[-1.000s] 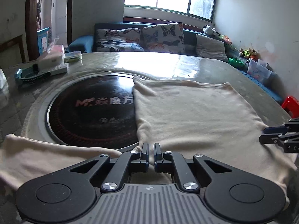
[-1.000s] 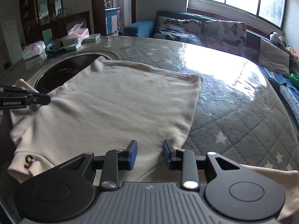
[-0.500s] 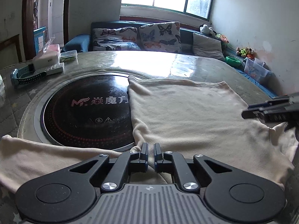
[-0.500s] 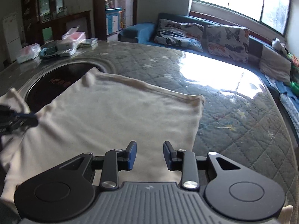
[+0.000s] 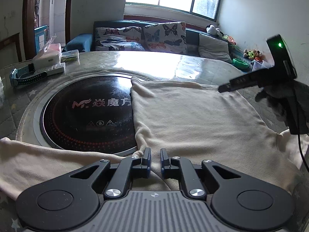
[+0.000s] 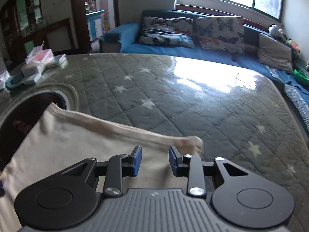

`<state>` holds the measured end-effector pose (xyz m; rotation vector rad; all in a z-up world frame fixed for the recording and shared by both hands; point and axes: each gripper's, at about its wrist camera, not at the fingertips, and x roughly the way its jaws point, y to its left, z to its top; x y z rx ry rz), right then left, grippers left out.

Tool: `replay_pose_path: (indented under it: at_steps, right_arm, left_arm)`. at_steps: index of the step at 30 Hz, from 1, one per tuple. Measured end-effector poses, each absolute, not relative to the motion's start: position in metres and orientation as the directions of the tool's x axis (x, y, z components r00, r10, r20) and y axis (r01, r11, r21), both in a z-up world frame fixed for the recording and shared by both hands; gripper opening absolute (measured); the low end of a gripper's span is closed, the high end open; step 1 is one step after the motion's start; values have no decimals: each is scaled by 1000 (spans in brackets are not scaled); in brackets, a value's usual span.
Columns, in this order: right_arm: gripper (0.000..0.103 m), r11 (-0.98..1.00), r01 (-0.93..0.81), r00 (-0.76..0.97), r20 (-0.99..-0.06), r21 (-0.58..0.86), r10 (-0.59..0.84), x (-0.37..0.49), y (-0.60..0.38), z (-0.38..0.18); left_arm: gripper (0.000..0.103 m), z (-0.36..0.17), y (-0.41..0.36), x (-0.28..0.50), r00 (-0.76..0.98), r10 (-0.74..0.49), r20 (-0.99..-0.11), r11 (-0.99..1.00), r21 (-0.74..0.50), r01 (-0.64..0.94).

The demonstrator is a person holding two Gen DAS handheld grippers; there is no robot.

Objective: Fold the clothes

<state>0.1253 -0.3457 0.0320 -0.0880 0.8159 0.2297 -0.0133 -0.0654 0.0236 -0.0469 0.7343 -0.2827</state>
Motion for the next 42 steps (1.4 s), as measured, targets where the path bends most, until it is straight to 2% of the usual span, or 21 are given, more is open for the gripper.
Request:
replay_pose_path:
  at_steps: [5, 11, 14, 17, 25, 31, 35, 42]
  right_arm:
    - [29, 929, -366, 663, -716, -55, 219, 131, -314, 34]
    - [26, 903, -420, 644, -729, -83, 233, 149, -290, 26]
    - [8, 900, -428, 644, -727, -87, 236, 151, -287, 24]
    - [2, 893, -428, 665, -718, -141, 206, 149, -282, 24]
    - [2, 907, -391, 684, -708, -157, 173, 154, -284, 26]
    - [8, 854, -515, 640, -696, -74, 326, 142, -253, 45]
    - [8, 791, -611, 574, -709, -37, 411, 139, -215, 42]
    - [8, 749, -659, 545, -731, -71, 410, 148, -176, 23]
  left_arm:
    - [12, 23, -65, -13, 705, -277, -653, 959, -147, 241]
    - [12, 23, -63, -12, 700, -287, -654, 957, -161, 242]
    - [12, 23, -63, -12, 700, -289, -653, 956, -162, 244]
    - [12, 22, -62, -13, 701, -291, -651, 955, -161, 247]
    - [12, 21, -61, -12, 701, -294, -650, 955, -166, 247]
    - [12, 21, -62, -12, 703, -294, -648, 955, -167, 246]
    - [12, 20, -62, -13, 704, -295, -646, 955, -172, 243]
    - [12, 20, -59, -12, 702, -304, -644, 952, -185, 243]
